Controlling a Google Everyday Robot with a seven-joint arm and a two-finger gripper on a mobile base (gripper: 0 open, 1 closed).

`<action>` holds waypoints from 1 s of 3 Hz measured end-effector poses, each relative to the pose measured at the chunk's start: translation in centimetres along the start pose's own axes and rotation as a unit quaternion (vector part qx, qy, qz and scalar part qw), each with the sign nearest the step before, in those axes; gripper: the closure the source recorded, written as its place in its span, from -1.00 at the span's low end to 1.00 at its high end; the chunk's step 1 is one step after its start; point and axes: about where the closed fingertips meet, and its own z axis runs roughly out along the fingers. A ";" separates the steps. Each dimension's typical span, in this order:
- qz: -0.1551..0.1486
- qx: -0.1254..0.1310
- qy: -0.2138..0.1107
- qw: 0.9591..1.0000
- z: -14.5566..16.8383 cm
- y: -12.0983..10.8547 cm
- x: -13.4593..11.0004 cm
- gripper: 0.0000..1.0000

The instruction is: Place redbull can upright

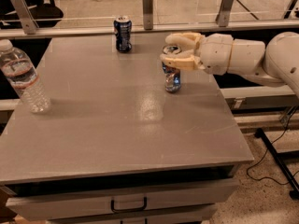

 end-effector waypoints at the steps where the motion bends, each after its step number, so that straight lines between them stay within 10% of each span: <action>1: -0.002 -0.004 -0.007 1.000 -0.2 0.1 0.2 0.19; 3: -0.001 -0.006 -0.011 1.000 -0.6 0.1 0.4 -0.74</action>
Offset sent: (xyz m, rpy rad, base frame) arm -0.0020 -0.0130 -0.0036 0.0102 -0.0096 0.0199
